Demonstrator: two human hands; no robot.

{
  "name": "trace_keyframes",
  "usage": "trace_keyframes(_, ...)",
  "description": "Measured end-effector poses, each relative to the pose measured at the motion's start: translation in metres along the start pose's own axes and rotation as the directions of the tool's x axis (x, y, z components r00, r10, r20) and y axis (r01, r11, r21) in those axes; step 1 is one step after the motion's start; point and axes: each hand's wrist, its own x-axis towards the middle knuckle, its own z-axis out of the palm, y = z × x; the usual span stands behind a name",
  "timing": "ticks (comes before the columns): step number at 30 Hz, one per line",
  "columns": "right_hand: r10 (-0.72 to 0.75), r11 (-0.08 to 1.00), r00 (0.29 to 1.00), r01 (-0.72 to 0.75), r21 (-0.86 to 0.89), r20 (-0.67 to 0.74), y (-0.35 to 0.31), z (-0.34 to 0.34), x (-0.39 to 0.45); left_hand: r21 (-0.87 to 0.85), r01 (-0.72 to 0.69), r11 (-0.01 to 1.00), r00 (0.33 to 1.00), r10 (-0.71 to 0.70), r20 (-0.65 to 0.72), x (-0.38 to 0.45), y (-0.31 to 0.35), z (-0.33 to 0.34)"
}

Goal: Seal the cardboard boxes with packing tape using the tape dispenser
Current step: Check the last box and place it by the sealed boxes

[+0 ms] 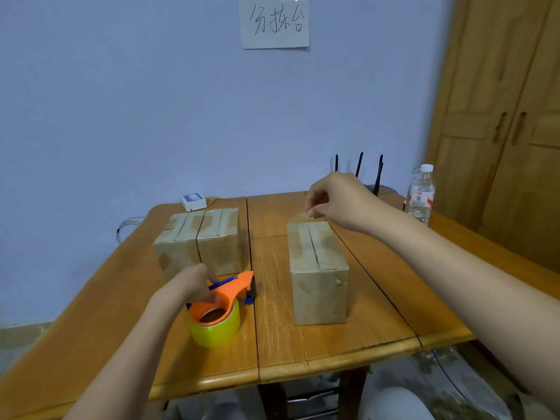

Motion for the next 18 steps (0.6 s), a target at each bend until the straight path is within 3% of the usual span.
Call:
trace_keyframes(2,-0.035,0.999,0.999,0.034,-0.003,-0.018,-0.001,0.006,0.000,-0.012,-0.009,1.000,0.994,0.008,-0.105,-0.003,0.009,-0.015)
trace_keyframes(4,-0.035,0.998,0.999,0.037,0.052,-0.038,-0.004,0.011,-0.001,-0.172,-0.093,0.981,0.953,0.038,-0.301,-0.016,0.032,-0.038)
trace_keyframes(7,0.039,0.986,0.998,-0.030,0.165,-0.056,-0.006,0.018,-0.004,-0.490,-0.358,0.795,0.793,-0.017,-0.608,-0.059,0.081,-0.073)
trace_keyframes(9,0.137,0.934,0.990,-0.115,0.339,-0.044,-0.007,0.023,-0.007,-0.536,-0.482,0.693,0.701,-0.062,-0.710,-0.082,0.106,-0.082)
trace_keyframes(13,0.307,0.720,0.949,-0.281,0.634,0.072,-0.011,0.027,-0.014,-0.597,-0.540,0.593,0.748,0.013,-0.664,-0.088,0.129,-0.075)
trace_keyframes(18,0.374,0.554,0.915,-0.352,0.754,0.152,-0.013,0.034,-0.020,-0.705,-0.517,0.486,0.806,-0.001,-0.592,-0.082,0.141,-0.065)
